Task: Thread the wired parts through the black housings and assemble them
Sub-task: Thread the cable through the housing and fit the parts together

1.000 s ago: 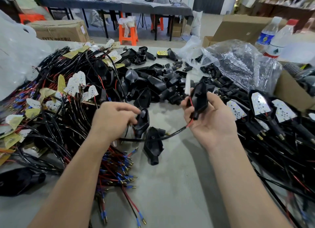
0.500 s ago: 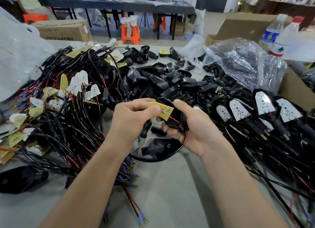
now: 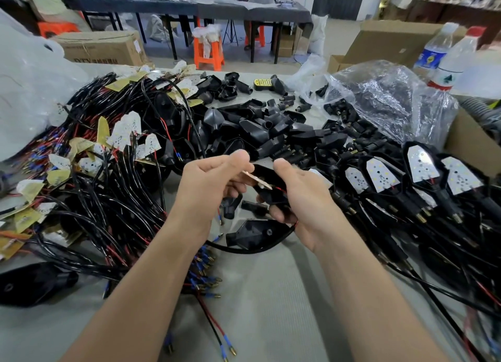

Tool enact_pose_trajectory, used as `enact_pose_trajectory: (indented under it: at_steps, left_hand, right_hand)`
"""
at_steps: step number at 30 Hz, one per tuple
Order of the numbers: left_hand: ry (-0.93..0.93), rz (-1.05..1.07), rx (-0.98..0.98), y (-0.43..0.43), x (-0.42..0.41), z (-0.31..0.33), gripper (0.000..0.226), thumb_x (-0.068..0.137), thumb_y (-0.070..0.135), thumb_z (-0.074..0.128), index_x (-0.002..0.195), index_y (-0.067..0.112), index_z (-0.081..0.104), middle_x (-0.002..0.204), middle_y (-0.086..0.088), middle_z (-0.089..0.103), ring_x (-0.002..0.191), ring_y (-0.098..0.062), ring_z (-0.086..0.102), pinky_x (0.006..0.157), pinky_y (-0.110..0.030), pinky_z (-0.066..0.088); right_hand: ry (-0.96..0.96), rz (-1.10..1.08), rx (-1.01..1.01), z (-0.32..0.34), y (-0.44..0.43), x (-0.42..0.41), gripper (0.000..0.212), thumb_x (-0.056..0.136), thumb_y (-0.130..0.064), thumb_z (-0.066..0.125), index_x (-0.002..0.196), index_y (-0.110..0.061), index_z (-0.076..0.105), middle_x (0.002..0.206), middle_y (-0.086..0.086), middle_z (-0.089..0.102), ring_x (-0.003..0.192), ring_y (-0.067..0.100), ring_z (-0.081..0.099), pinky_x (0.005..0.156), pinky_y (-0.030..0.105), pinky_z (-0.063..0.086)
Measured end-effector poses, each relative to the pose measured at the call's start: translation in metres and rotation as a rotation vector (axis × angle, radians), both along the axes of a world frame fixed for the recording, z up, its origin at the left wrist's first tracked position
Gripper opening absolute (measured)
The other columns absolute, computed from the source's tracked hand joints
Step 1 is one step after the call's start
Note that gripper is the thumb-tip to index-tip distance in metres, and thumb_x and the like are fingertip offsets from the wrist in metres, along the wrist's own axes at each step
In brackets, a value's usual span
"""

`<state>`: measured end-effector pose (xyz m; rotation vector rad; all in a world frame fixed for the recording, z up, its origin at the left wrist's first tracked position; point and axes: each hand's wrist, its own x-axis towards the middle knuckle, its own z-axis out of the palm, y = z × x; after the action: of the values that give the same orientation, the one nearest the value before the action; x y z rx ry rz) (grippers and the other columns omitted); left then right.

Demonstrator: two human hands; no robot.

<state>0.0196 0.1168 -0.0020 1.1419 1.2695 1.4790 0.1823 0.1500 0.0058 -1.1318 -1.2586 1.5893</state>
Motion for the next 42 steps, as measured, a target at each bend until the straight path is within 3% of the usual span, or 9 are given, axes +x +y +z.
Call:
enact_pose_trajectory:
  at_steps: [2, 7, 13, 17, 23, 29, 34, 37, 42]
  left_hand:
    - [0.077, 0.094, 0.035, 0.001, 0.002, -0.001, 0.014, 0.078, 0.030, 0.076, 0.090, 0.029, 0.083, 0.083, 0.000, 0.079, 0.076, -0.011, 0.071, 0.069, -0.021, 0.056]
    - [0.159, 0.156, 0.246, 0.001, 0.003, 0.001, 0.038, 0.077, 0.000, 0.081, 0.094, 0.034, 0.081, 0.090, 0.004, 0.081, 0.087, -0.013, 0.076, 0.079, -0.019, 0.056]
    - [0.252, 0.134, 0.333, -0.008, 0.013, 0.007, 0.040, 0.075, 0.004, 0.083, 0.092, 0.040, 0.079, 0.088, 0.011, 0.080, 0.073, -0.018, 0.077, 0.062, -0.020, 0.058]
    - [0.400, 0.168, 0.287, -0.010, 0.017, 0.005, 0.036, 0.078, 0.014, 0.083, 0.094, 0.045, 0.076, 0.092, 0.020, 0.078, 0.060, -0.010, 0.072, 0.049, -0.027, 0.058]
    - [0.419, 0.198, 0.242, -0.008, 0.014, 0.005, 0.036, 0.085, 0.007, 0.077, 0.102, 0.039, 0.078, 0.095, 0.021, 0.078, 0.092, -0.010, 0.075, 0.084, -0.032, 0.061]
    - [-0.004, 0.205, 0.124, -0.006, 0.010, 0.008, 0.036, 0.082, 0.008, 0.068, 0.108, 0.030, 0.078, 0.104, 0.008, 0.080, 0.106, -0.004, 0.072, 0.093, -0.021, 0.057]
    - [0.380, -0.007, -0.069, -0.006, -0.006, 0.008, 0.016, 0.078, 0.043, 0.072, 0.084, 0.033, 0.082, 0.080, 0.004, 0.079, 0.084, -0.024, 0.074, 0.092, -0.043, 0.059]
    - [0.626, -0.250, -0.174, -0.007, -0.012, 0.006, 0.029, 0.069, 0.060, 0.072, 0.090, 0.042, 0.080, 0.073, 0.010, 0.076, 0.072, -0.010, 0.073, 0.083, -0.037, 0.060]
    - [0.741, -0.371, -0.271, -0.007, -0.026, 0.010, 0.032, 0.069, 0.024, 0.091, 0.091, 0.045, 0.080, 0.074, 0.010, 0.075, 0.058, -0.003, 0.064, 0.062, -0.020, 0.054]
  right_hand:
    - [0.019, 0.016, -0.014, 0.000, 0.000, 0.000, 0.054, 0.105, -0.037, 0.049, 0.057, -0.029, 0.073, 0.066, 0.009, 0.062, 0.040, 0.018, 0.045, 0.038, 0.021, 0.033]
    - [0.115, 0.141, -0.091, -0.001, 0.000, 0.004, 0.048, 0.109, -0.037, 0.045, 0.084, -0.007, 0.073, 0.077, 0.021, 0.071, 0.047, 0.025, 0.059, 0.038, 0.023, 0.039]
    - [0.078, 0.284, -0.103, -0.002, -0.005, 0.008, 0.051, 0.111, -0.039, 0.038, 0.107, 0.003, 0.067, 0.085, 0.028, 0.072, 0.041, 0.023, 0.051, 0.041, 0.026, 0.027]
    - [0.101, 0.292, -0.078, 0.000, -0.008, 0.005, 0.049, 0.109, -0.045, 0.042, 0.091, -0.014, 0.076, 0.074, 0.017, 0.071, 0.040, 0.019, 0.048, 0.042, 0.024, 0.025]
    - [0.151, 0.246, -0.005, -0.001, -0.006, -0.003, 0.028, 0.106, -0.021, 0.052, 0.089, -0.011, 0.073, 0.078, 0.007, 0.069, 0.049, 0.022, 0.049, 0.046, 0.026, 0.030]
    - [0.288, -0.131, -0.007, 0.000, 0.005, -0.003, 0.016, 0.104, -0.008, 0.048, 0.101, -0.002, 0.063, 0.085, 0.021, 0.072, 0.050, 0.019, 0.054, 0.042, 0.023, 0.037]
    - [0.467, -0.513, -0.036, 0.001, 0.021, 0.019, 0.018, 0.104, -0.004, 0.044, 0.091, -0.005, 0.057, 0.078, 0.018, 0.068, 0.051, 0.019, 0.058, 0.044, 0.022, 0.044]
    - [0.535, -0.640, -0.051, 0.001, 0.026, 0.030, 0.017, 0.104, -0.002, 0.041, 0.092, -0.006, 0.051, 0.075, 0.016, 0.065, 0.050, 0.020, 0.060, 0.045, 0.022, 0.047]
    - [0.703, -0.774, -0.081, 0.001, 0.031, 0.039, 0.011, 0.103, -0.001, 0.042, 0.109, -0.005, 0.050, 0.071, 0.015, 0.067, 0.056, 0.024, 0.064, 0.051, 0.024, 0.053]
